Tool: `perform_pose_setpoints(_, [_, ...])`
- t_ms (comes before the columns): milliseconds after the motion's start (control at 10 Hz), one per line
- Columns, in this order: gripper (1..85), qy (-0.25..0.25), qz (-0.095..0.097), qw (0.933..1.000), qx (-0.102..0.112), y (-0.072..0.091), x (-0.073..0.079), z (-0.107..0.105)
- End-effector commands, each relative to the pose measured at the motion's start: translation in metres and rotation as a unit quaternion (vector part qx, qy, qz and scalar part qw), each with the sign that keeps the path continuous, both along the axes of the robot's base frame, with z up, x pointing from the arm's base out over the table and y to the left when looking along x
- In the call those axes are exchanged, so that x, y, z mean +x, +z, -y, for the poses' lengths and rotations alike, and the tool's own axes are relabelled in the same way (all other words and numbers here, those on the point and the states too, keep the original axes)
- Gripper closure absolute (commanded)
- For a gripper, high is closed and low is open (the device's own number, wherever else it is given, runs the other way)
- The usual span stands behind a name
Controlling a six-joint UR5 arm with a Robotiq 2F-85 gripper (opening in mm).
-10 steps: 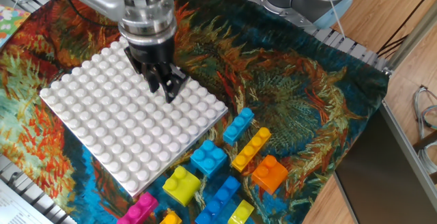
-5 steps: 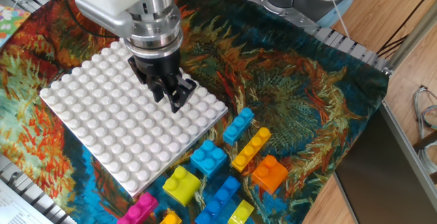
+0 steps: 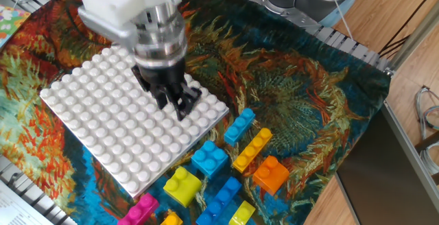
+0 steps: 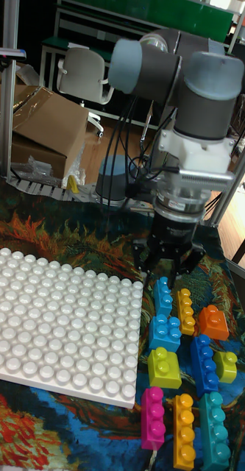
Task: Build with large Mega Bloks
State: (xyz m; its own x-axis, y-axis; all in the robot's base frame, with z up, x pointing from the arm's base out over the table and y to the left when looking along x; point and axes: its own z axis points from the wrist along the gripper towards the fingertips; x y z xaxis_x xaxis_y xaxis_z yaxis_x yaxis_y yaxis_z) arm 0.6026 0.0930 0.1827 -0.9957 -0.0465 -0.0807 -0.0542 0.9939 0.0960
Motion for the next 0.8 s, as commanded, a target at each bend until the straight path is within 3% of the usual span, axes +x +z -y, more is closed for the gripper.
perform_pose_setpoints(0, [39.3, -0.017, 0.000, 0.9998, 0.004, -0.022, 0.025, -0.033])
perform_pose_setpoints(300, [39.7, 0.008, -0.007, 0.9999, 0.003, -0.023, 0.020, -0.034])
perform_pose_setpoints(500, [35.7, 0.007, 0.009, 0.9999, -0.010, -0.025, 0.031, -0.032])
perform_pose_setpoints(700, [36.0, -0.014, -0.002, 0.9998, -0.014, -0.040, 0.045, -0.066])
